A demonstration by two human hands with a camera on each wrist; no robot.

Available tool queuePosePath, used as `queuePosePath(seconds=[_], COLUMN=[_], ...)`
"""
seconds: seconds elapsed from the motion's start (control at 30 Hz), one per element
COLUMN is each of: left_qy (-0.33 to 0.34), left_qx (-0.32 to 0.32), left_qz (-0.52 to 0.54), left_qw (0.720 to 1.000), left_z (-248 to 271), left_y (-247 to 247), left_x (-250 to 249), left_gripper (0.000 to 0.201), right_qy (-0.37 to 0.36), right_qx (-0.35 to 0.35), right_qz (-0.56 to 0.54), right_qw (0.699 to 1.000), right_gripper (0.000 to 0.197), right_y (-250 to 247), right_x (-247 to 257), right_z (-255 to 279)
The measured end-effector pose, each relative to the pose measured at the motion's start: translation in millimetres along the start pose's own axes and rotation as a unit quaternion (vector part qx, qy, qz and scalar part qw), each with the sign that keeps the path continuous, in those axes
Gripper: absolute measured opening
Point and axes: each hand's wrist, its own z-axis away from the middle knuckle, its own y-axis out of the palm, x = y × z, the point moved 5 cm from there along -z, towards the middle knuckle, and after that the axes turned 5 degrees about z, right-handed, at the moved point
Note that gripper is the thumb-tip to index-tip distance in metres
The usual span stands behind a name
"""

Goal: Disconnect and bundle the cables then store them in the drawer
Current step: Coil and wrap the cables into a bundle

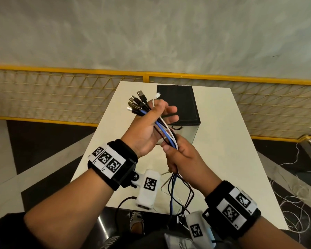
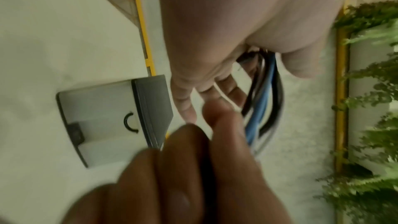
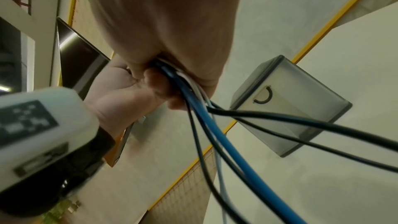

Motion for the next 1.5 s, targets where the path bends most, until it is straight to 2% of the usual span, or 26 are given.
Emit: queuePosePath(seconds=[0.07, 0.17, 0.27, 0.33, 0.5, 0.63, 0.73, 0.8, 0.9, 1.03, 1.1, 1.17, 1.2, 1.3, 1.33, 1.4, 1.5], left_qy=[-0.001, -0.026, -0.080, -0.099, -0.078, -0.032, -0.011, -0.029, -0.078, -0.114, -0.159, -0.171, -0.165, -0.128, -0.123, -0.120, -0.110], left_qx=[0.039, 0.119, 0.173, 0.178, 0.112, 0.053, -0.007, -0.030, -0.018, -0.031, 0.013, 0.064, 0.074, 0.036, 0.010, -0.033, -0.071], left_qz=[-0.056, -0.118, -0.084, -0.053, -0.056, 0.014, 0.087, 0.081, 0.001, -0.136, -0.147, -0.093, -0.053, 0.065, 0.099, 0.119, 0.124], left_qw=[0.998, 0.986, 0.978, 0.978, 0.989, 0.998, 0.996, 0.996, 0.997, 0.984, 0.976, 0.979, 0.982, 0.989, 0.987, 0.985, 0.984], left_z=[2, 7, 10, 8, -5, -8, -7, -4, 0, 2, 3, 5, 5, 1, -1, -6, -8], left_y=[-5, -12, -23, -30, -43, -50, -43, -34, -22, -22, -22, -17, -14, -6, -4, -1, 2], left_x=[-1, -4, -10, -15, -17, -14, 1, 18, 38, 38, 43, 47, 46, 37, 33, 29, 24], left_gripper=[0.026, 0.051, 0.060, 0.063, 0.066, 0.063, 0.042, 0.036, 0.058, 0.068, 0.086, 0.091, 0.083, 0.036, 0.030, 0.033, 0.050], right_qy=[-0.006, 0.000, 0.017, 0.023, 0.041, 0.071, 0.063, 0.041, 0.023, 0.005, -0.008, -0.007, 0.005, 0.042, 0.051, 0.062, 0.064], right_qx=[-0.007, 0.000, 0.013, 0.017, 0.053, 0.086, 0.071, 0.049, 0.042, 0.025, 0.029, 0.039, 0.044, 0.067, 0.071, 0.075, 0.085], right_qz=[-0.011, -0.026, -0.051, -0.062, -0.072, -0.097, -0.057, -0.027, -0.004, 0.030, 0.068, 0.093, 0.091, 0.077, 0.072, 0.067, 0.084], right_qw=[1.000, 1.000, 0.998, 0.998, 0.995, 0.989, 0.994, 0.998, 0.999, 0.999, 0.997, 0.995, 0.995, 0.994, 0.994, 0.993, 0.991], right_gripper=[0.005, 0.010, 0.012, 0.011, 0.019, 0.029, 0.021, 0.015, 0.010, 0.022, 0.030, 0.023, 0.013, 0.012, 0.013, 0.016, 0.020], right_y=[-4, -10, -14, -14, -13, -12, -11, -8, -4, -10, -11, -11, -10, -5, -4, -4, -4], right_x=[0, -1, -3, -4, -5, -3, -3, -2, -5, -5, -3, -6, -10, -19, -22, -26, -29], right_z=[0, 0, 1, 2, 2, 4, 0, -3, -5, -5, -4, -5, -5, -4, -4, -2, 2])
